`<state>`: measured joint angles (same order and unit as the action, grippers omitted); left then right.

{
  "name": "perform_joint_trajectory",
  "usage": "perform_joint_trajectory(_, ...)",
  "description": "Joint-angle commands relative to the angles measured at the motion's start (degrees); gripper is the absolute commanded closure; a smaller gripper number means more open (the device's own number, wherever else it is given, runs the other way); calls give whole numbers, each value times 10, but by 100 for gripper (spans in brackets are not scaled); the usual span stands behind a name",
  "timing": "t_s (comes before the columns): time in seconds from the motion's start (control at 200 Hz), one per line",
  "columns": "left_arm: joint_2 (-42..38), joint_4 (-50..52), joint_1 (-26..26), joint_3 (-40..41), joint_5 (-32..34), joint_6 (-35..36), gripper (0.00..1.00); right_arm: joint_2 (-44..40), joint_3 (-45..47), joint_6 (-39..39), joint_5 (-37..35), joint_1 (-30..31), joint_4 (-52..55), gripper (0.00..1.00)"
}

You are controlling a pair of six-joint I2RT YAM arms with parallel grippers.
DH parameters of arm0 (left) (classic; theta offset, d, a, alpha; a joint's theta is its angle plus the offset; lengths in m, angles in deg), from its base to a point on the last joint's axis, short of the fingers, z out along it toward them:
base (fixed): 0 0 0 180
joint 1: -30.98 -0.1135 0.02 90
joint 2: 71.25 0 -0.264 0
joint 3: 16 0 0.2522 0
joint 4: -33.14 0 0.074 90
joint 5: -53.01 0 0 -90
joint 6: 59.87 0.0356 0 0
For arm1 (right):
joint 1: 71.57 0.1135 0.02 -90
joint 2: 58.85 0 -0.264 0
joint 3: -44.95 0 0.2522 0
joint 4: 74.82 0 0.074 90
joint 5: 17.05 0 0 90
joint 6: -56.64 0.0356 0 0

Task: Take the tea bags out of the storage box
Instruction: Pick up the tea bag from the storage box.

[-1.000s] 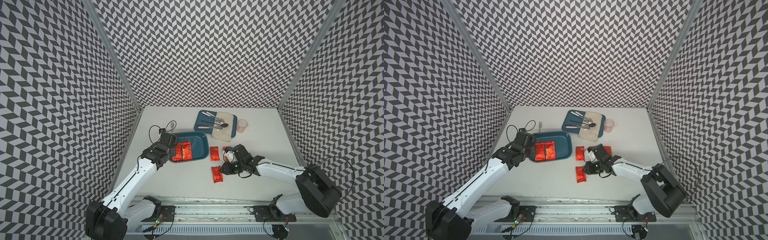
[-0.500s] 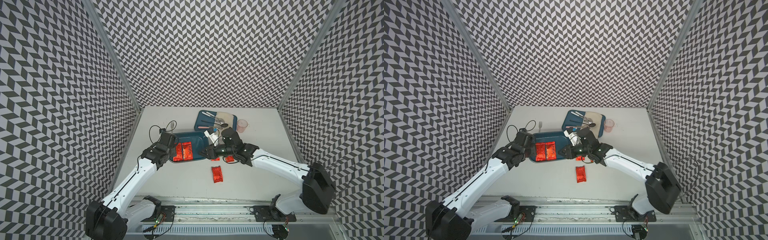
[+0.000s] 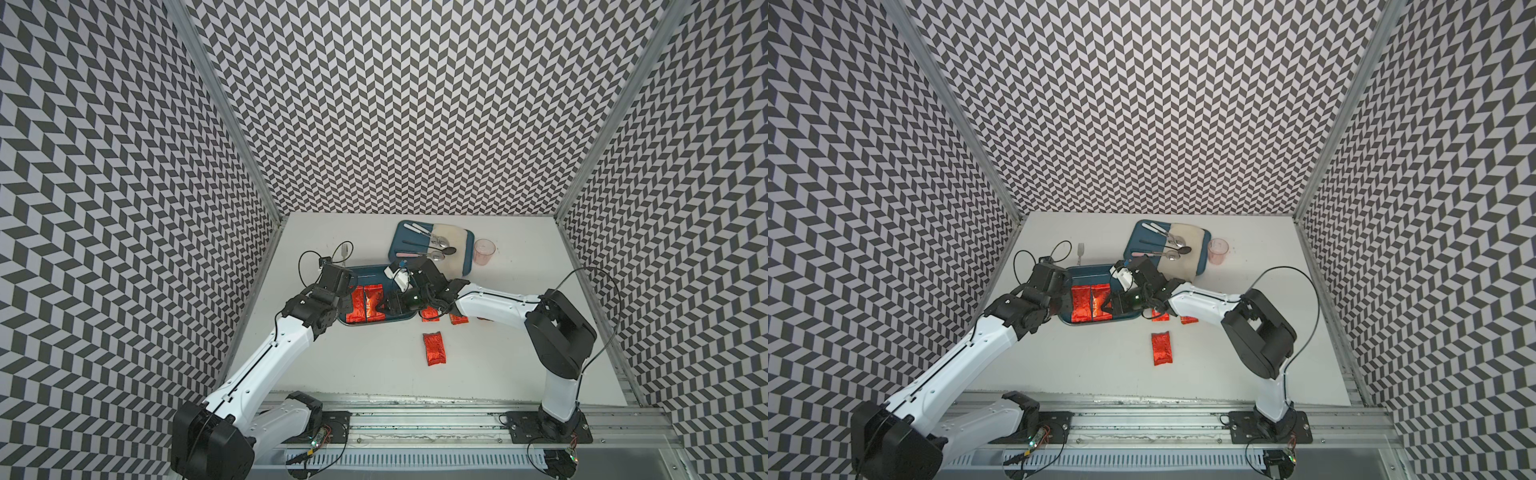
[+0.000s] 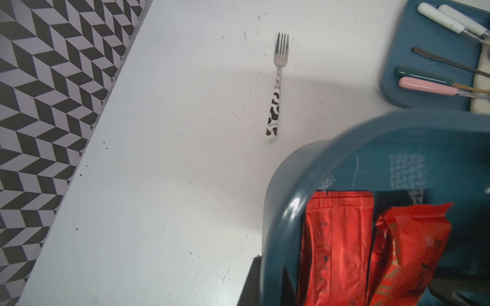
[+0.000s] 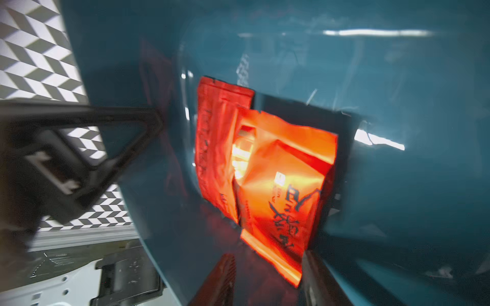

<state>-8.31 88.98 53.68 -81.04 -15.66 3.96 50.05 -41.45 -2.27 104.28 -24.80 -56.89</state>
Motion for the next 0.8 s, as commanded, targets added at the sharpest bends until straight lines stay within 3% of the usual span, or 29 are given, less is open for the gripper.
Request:
perform_joint_trajectory(0.0,-11,-21,-4,-1,-5,0,100,9,-16,-9,-12,3,-30,55)
perform_joint_trajectory(0.275,-10,-21,-4,-2,-7,1,100,33,-30,-15,5,3,-57,58)
perform_joint_trajectory(0.526,-10,-21,-4,-2,-6,0,100,47,-48,-28,15,4,-64,76)
perform_joint_trajectory(0.751,-10,-21,-4,-1,-4,0,100,34,-42,-27,27,6,-77,100)
perform_joint_trajectory(0.796,-9,-21,-4,-1,-4,0,100,26,-39,-30,21,6,-74,100)
